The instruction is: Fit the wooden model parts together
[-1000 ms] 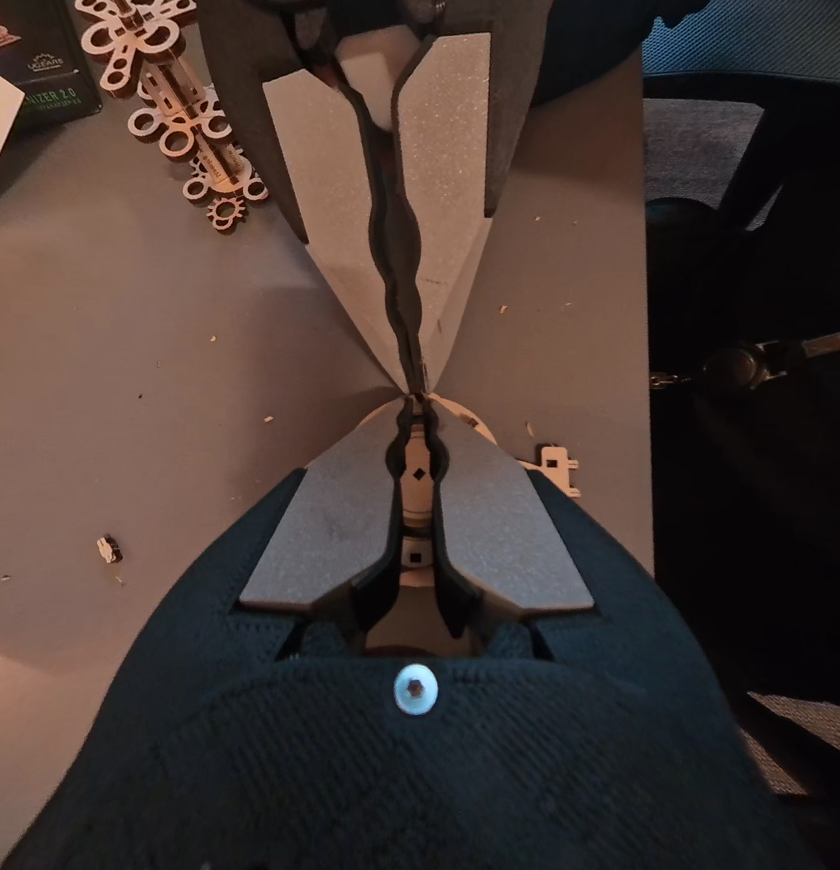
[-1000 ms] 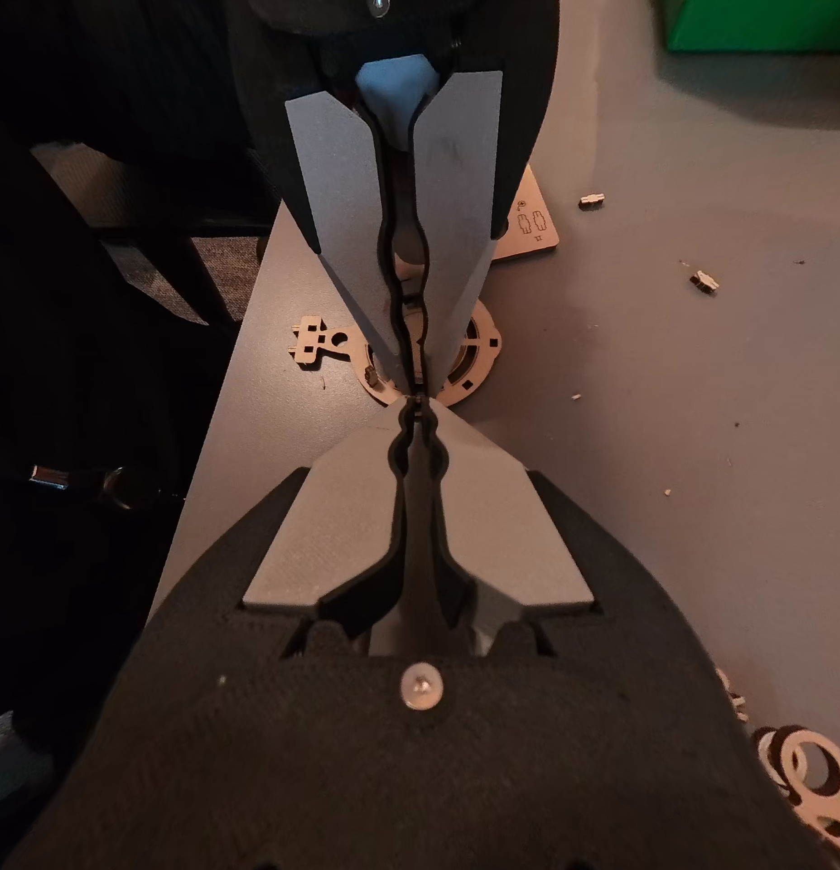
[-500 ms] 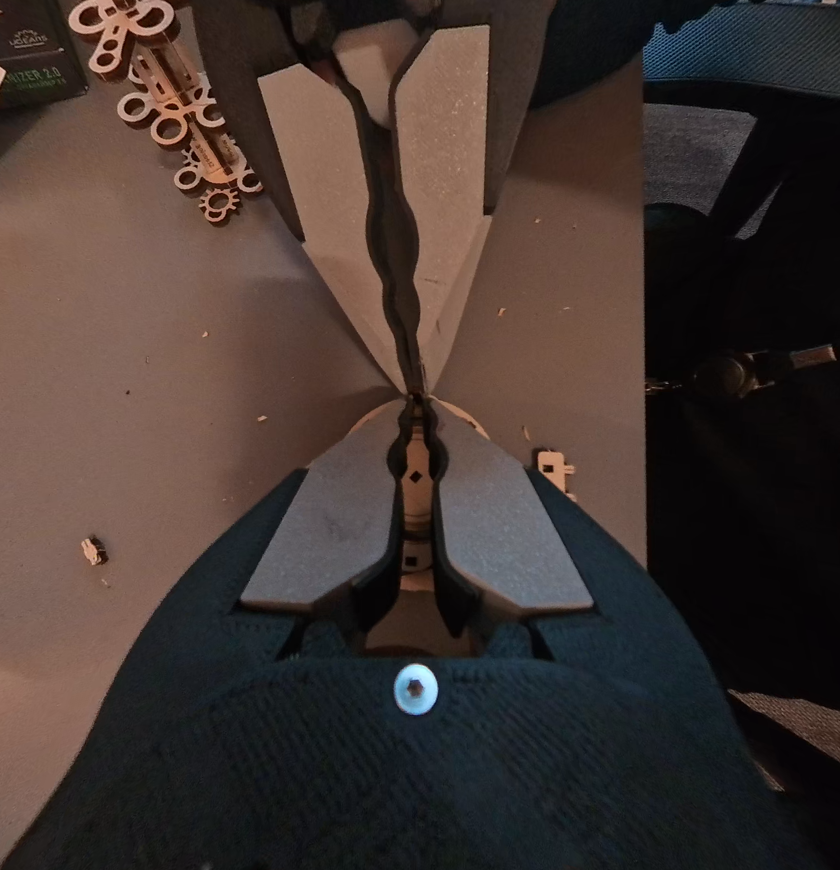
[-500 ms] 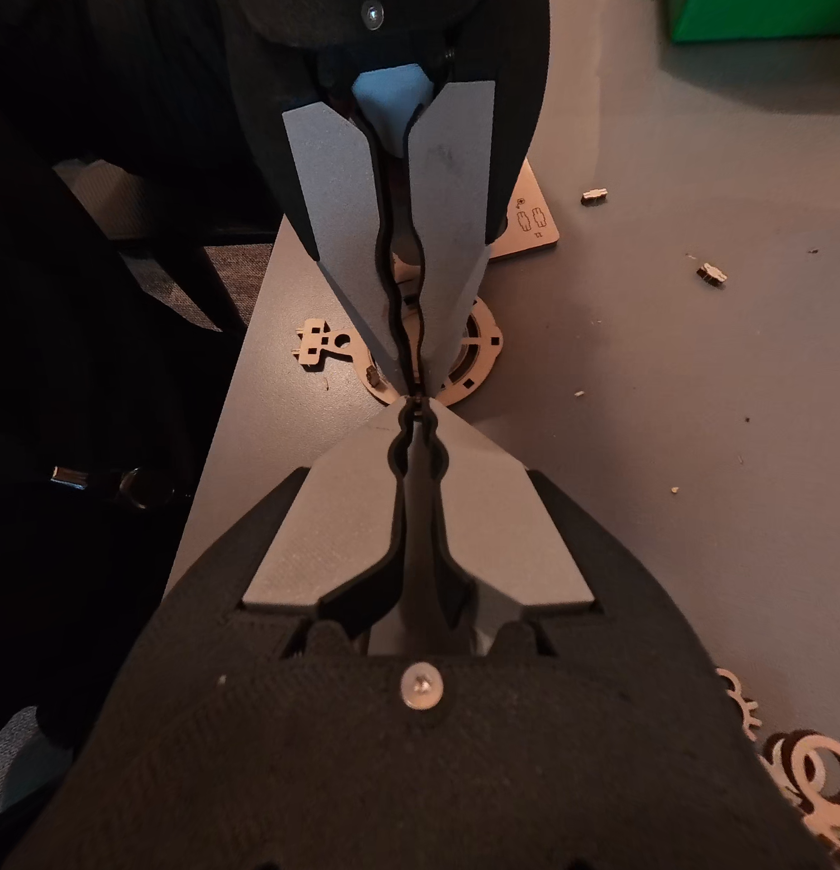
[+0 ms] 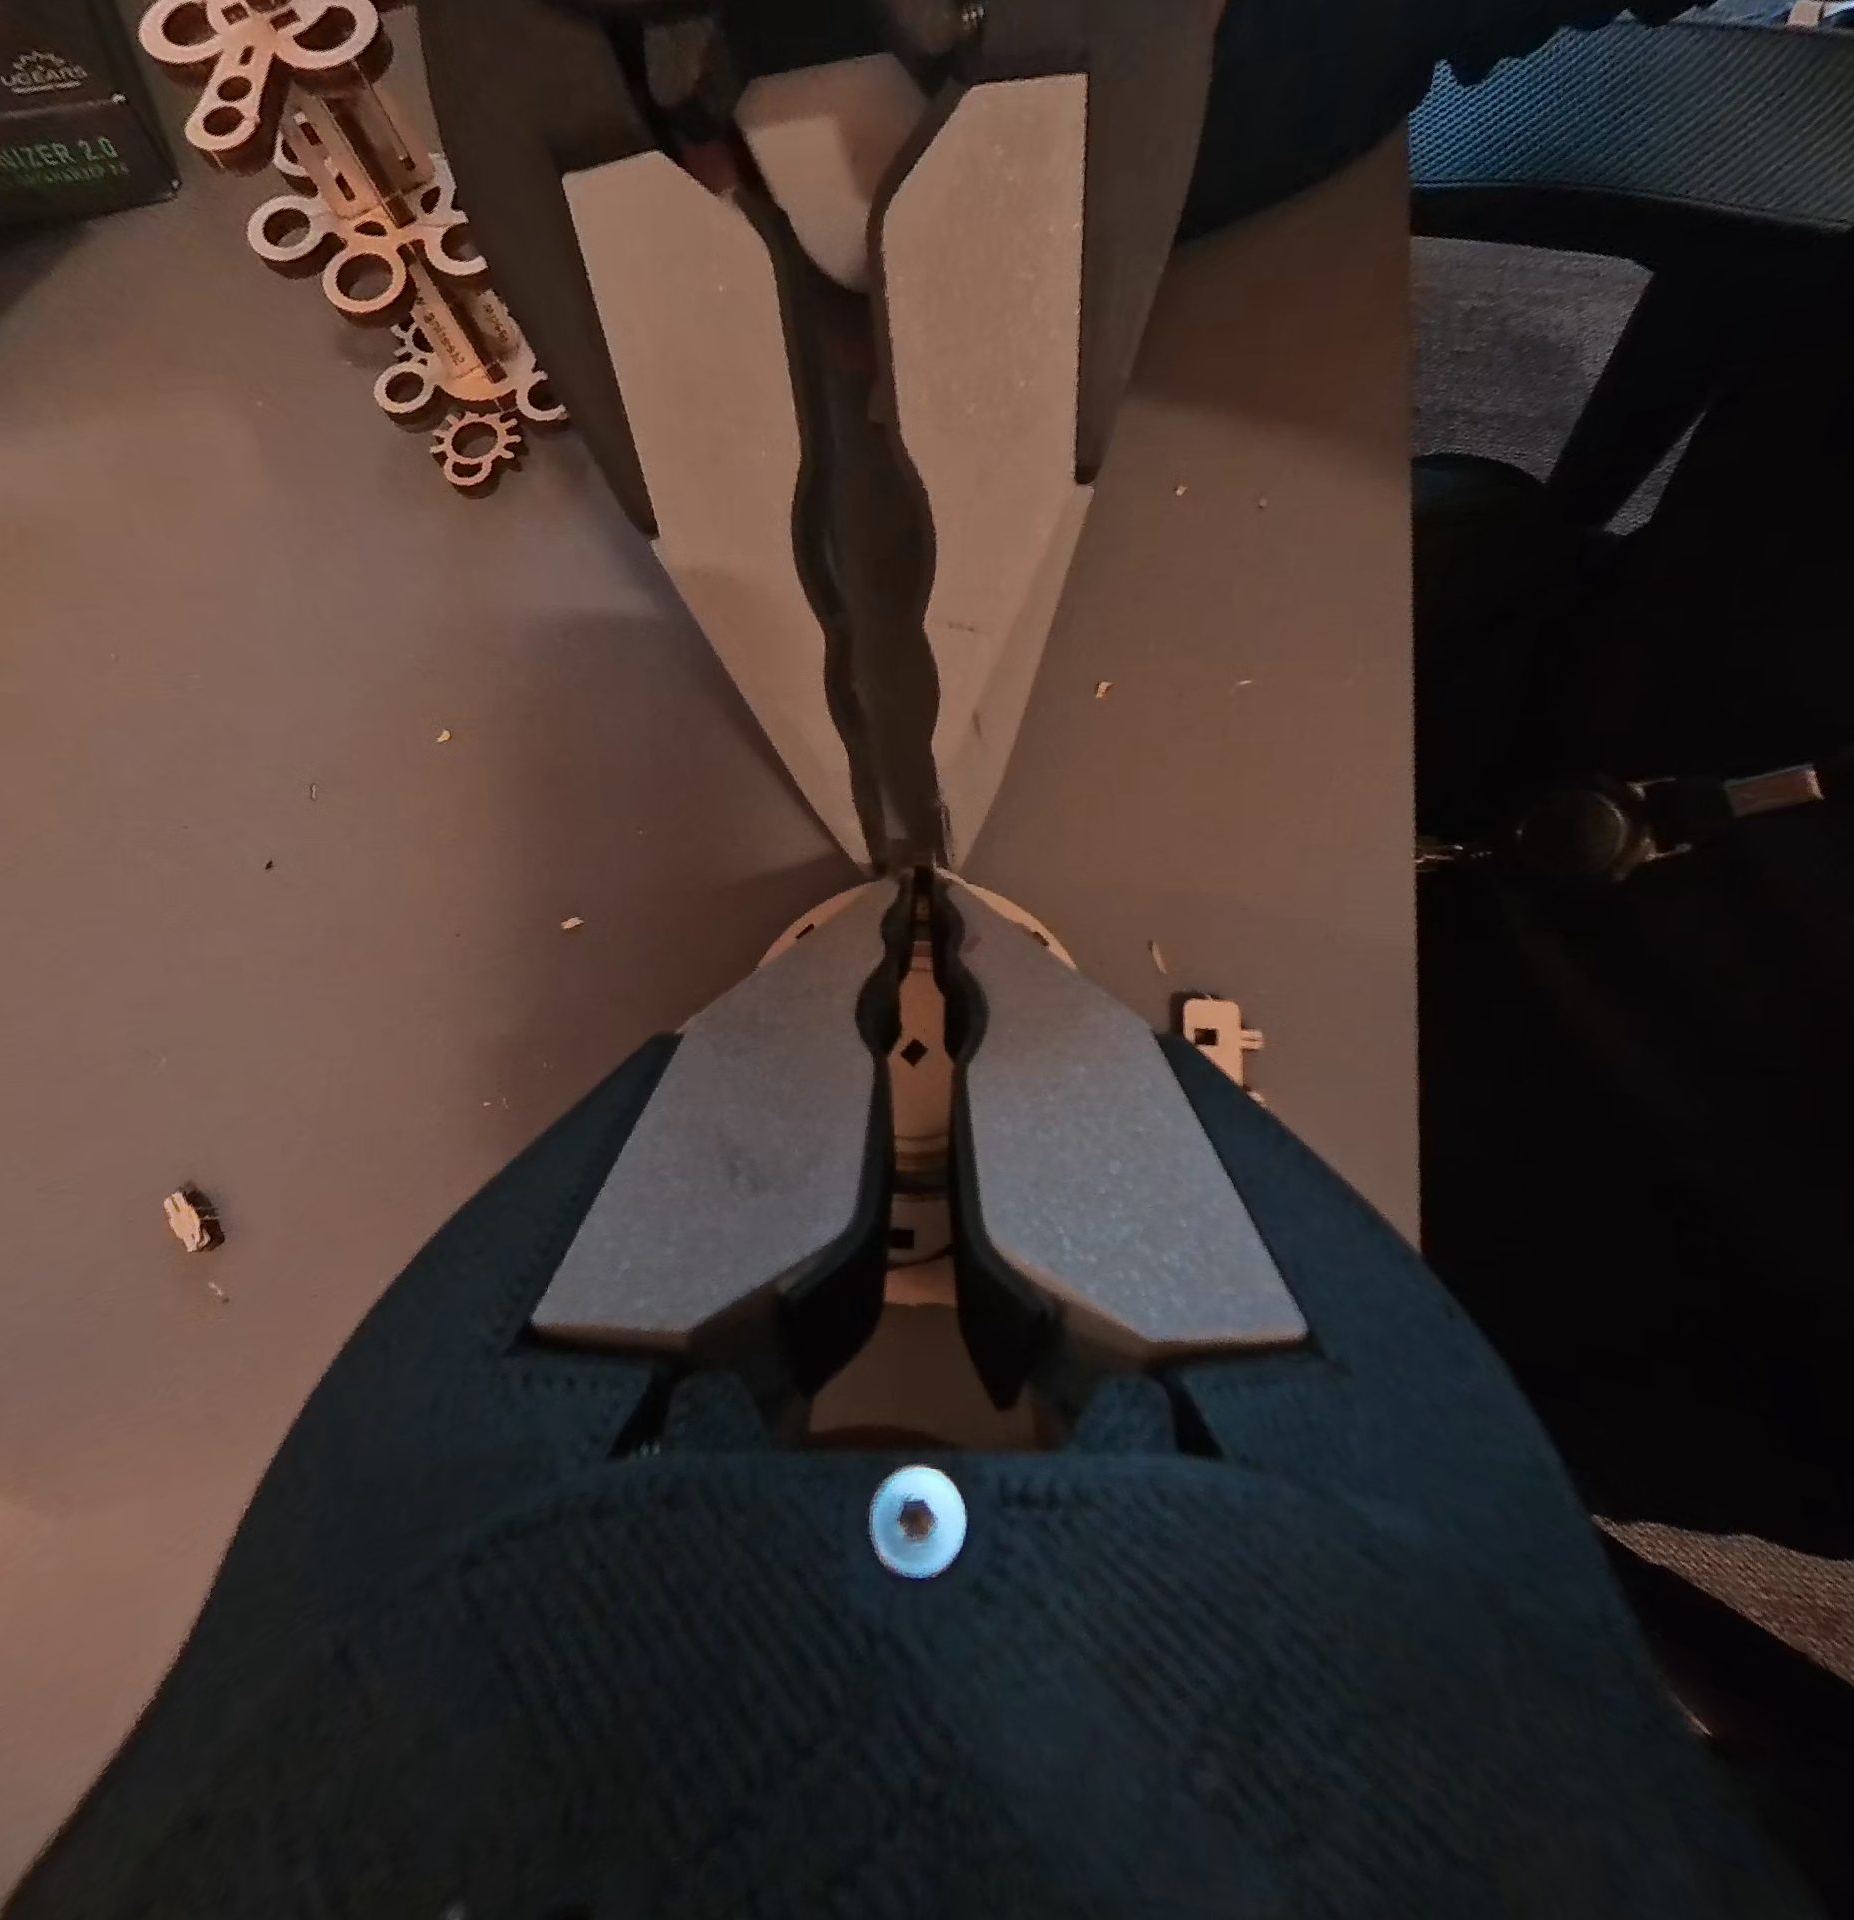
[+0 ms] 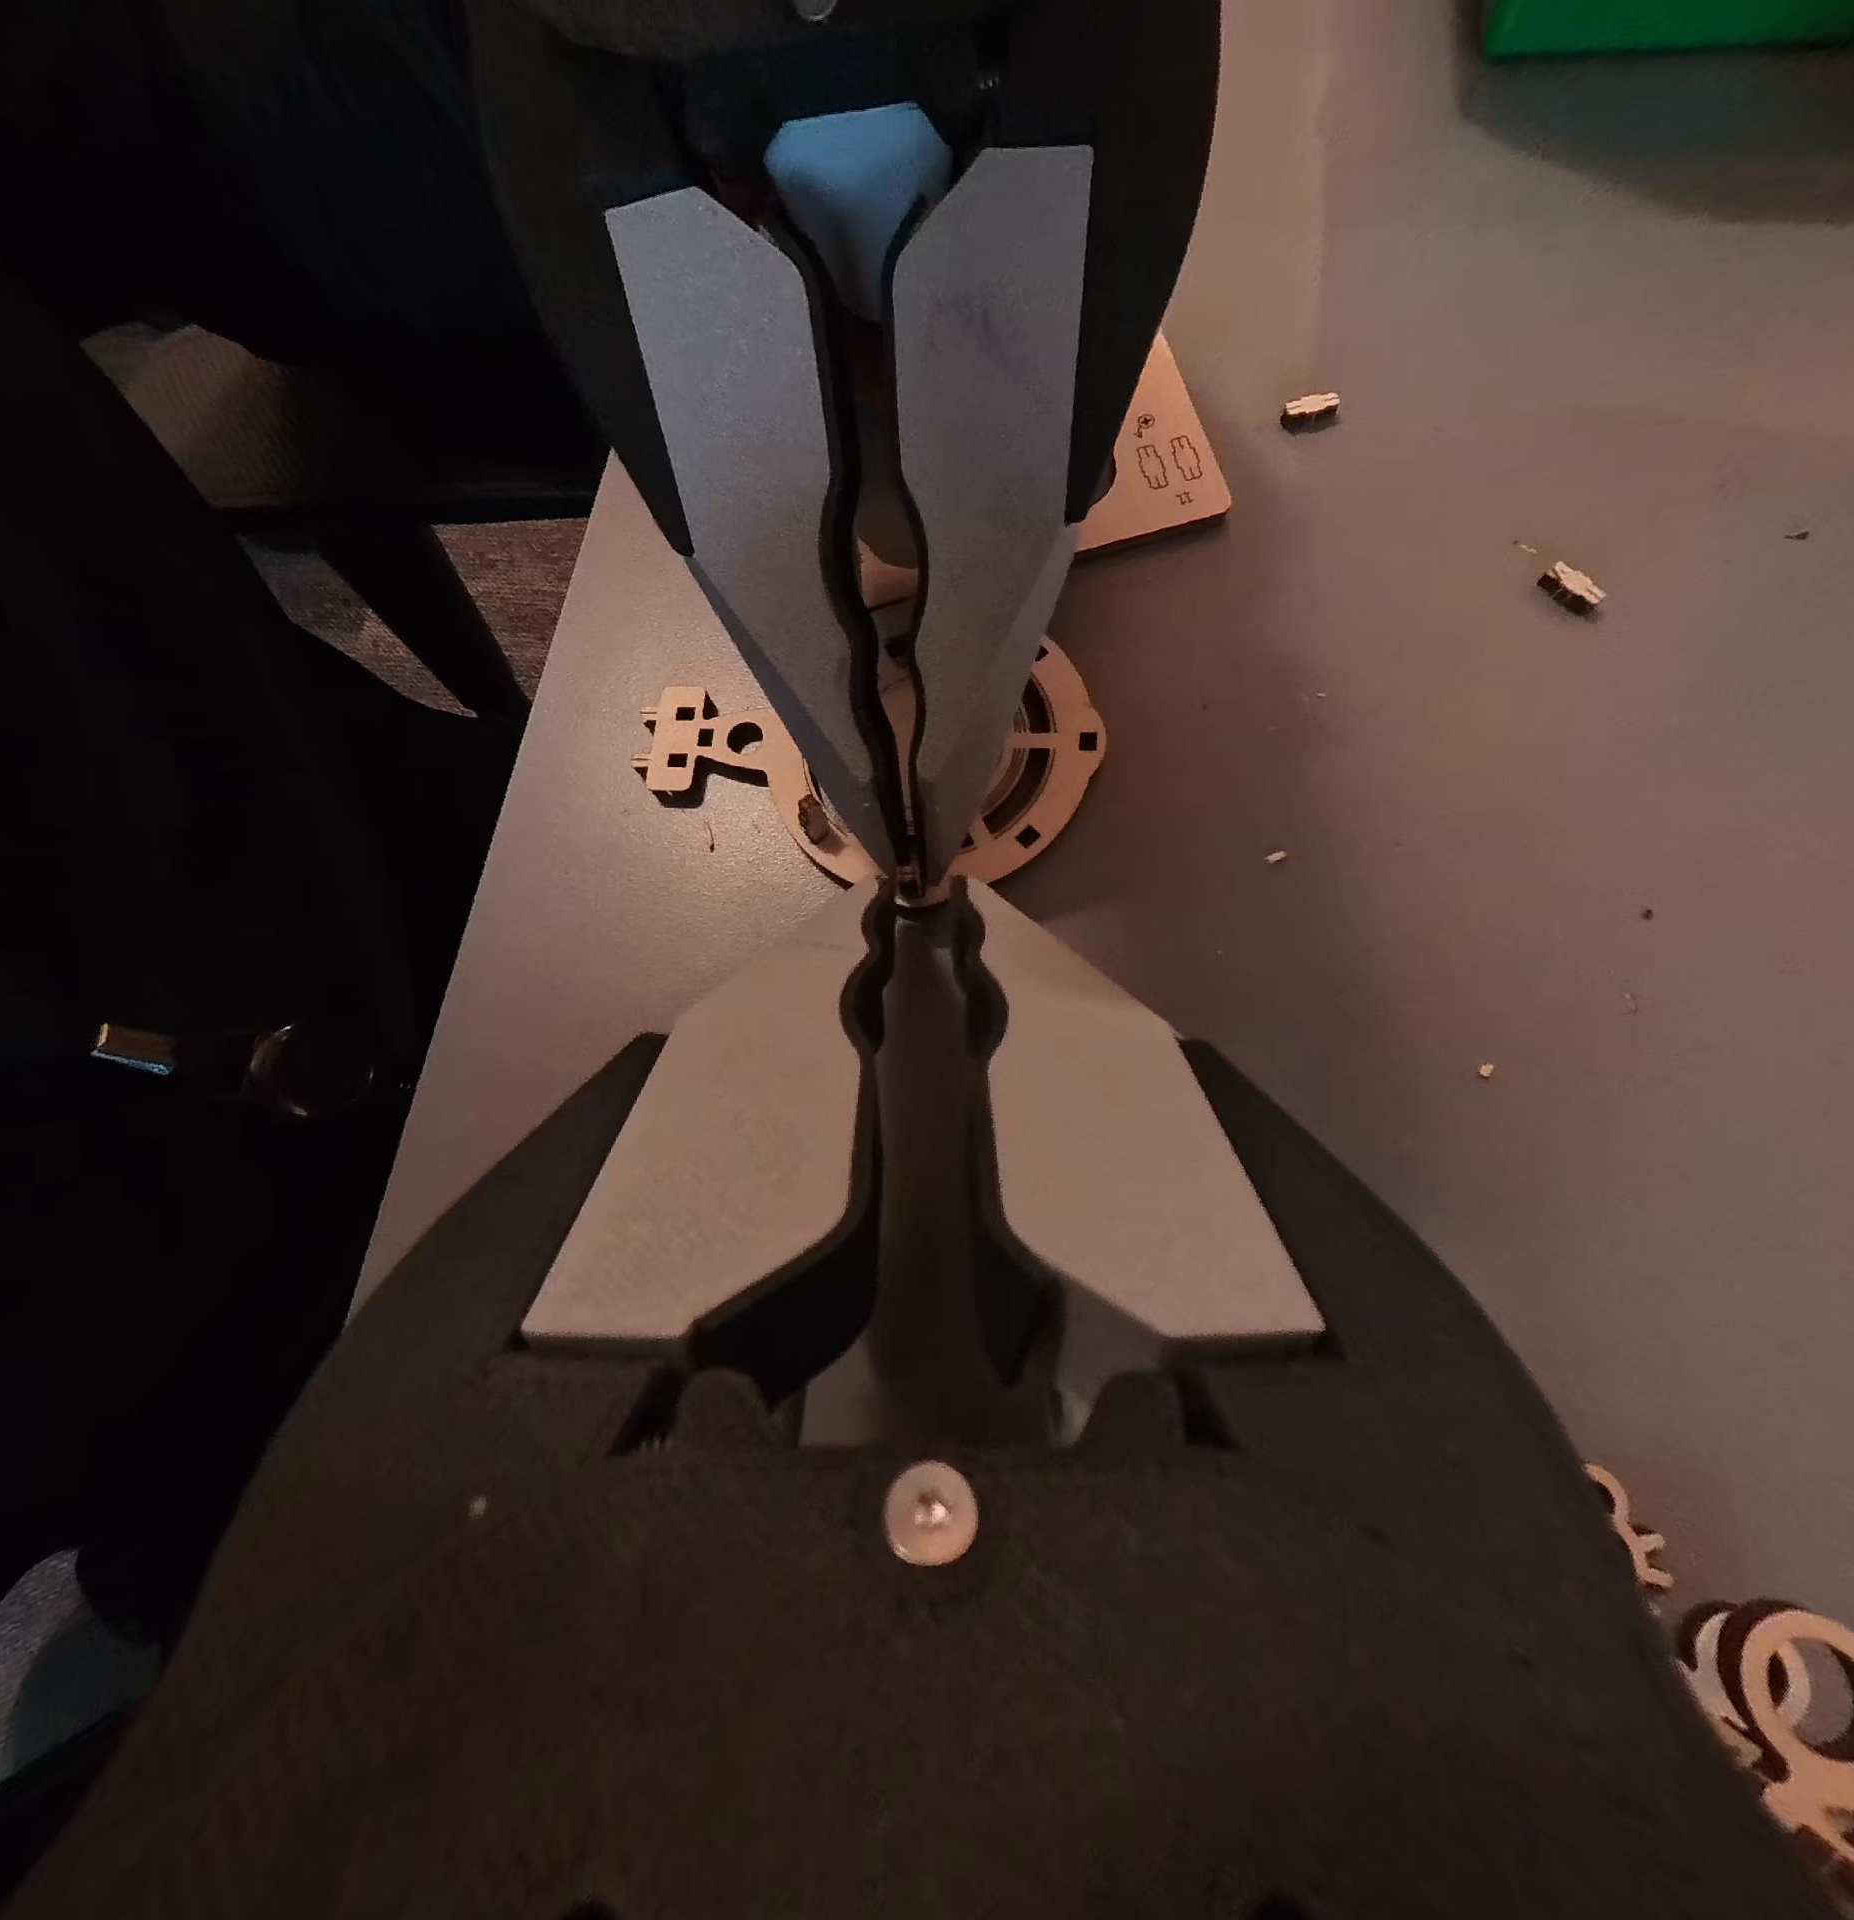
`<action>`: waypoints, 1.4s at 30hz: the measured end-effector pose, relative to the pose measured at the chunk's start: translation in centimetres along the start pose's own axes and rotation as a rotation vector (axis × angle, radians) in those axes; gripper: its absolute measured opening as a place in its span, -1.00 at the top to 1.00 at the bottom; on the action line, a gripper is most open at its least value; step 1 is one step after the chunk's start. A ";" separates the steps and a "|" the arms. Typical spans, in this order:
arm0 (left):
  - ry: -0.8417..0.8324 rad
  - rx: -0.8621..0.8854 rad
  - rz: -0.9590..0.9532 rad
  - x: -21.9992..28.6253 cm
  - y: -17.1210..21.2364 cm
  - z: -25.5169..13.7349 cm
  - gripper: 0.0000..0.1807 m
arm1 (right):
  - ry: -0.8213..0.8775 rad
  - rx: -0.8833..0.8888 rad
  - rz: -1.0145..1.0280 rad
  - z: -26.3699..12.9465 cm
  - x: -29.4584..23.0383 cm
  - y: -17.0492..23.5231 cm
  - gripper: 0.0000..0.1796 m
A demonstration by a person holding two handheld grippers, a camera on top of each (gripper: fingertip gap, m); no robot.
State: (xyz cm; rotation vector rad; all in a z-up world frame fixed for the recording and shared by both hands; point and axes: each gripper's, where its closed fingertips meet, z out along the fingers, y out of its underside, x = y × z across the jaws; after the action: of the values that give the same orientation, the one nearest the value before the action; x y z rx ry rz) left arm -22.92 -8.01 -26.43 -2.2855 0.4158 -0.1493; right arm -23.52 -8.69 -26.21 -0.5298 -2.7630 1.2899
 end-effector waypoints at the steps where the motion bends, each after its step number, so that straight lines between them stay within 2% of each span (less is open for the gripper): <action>1: 0.001 0.000 -0.001 0.0 0.0 0.0 1.00 | 0.001 0.002 0.000 -0.1 0.0 0.0 0.93; 12: 0.007 0.000 -0.012 0.0 0.0 0.0 1.00 | 0.002 -0.009 -0.006 0.1 -0.2 0.1 1.00; 42: 0.022 0.009 -0.038 0.0 0.0 -0.2 0.99 | -0.014 -0.010 -0.002 0.1 -0.3 0.0 1.00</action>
State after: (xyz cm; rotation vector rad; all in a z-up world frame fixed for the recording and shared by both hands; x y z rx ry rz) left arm -22.99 -8.13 -26.29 -2.2852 0.3825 -0.1951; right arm -23.22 -8.85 -26.25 -0.5208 -2.7820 1.2852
